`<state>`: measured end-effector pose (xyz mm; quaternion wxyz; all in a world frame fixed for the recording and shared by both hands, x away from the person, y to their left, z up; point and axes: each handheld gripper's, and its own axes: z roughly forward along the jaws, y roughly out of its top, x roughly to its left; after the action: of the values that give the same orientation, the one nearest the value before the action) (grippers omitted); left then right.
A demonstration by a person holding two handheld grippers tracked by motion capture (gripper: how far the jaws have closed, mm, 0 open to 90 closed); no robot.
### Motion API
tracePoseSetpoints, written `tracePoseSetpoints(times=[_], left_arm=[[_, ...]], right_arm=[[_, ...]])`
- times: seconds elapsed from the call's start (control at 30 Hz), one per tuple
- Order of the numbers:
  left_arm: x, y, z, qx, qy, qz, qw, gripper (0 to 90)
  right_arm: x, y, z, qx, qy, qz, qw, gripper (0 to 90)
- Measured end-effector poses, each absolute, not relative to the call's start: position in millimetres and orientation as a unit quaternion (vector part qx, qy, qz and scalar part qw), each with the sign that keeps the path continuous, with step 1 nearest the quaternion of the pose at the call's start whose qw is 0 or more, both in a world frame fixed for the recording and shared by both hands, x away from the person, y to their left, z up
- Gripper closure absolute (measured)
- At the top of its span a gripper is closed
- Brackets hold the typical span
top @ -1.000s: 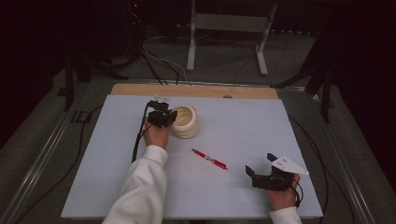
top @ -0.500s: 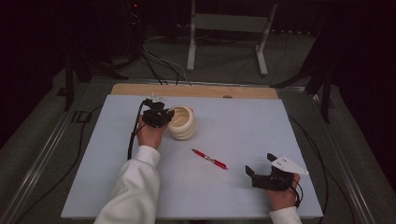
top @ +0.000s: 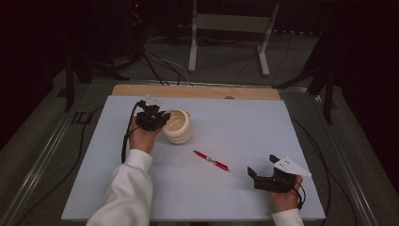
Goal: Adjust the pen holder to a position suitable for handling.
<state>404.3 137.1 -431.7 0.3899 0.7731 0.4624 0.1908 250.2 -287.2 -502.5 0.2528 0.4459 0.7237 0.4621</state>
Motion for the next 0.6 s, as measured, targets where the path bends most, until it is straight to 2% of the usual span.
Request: tracePoseSetpoints(times=[0.6], left_arm=[[379.2, 154.1, -430.7, 0.825, 0.392, 0.162, 0.373, 76.7]], right_arm=[[250.1, -286.5, -502.9, 0.446, 0.724, 0.461, 0.252, 0.0]])
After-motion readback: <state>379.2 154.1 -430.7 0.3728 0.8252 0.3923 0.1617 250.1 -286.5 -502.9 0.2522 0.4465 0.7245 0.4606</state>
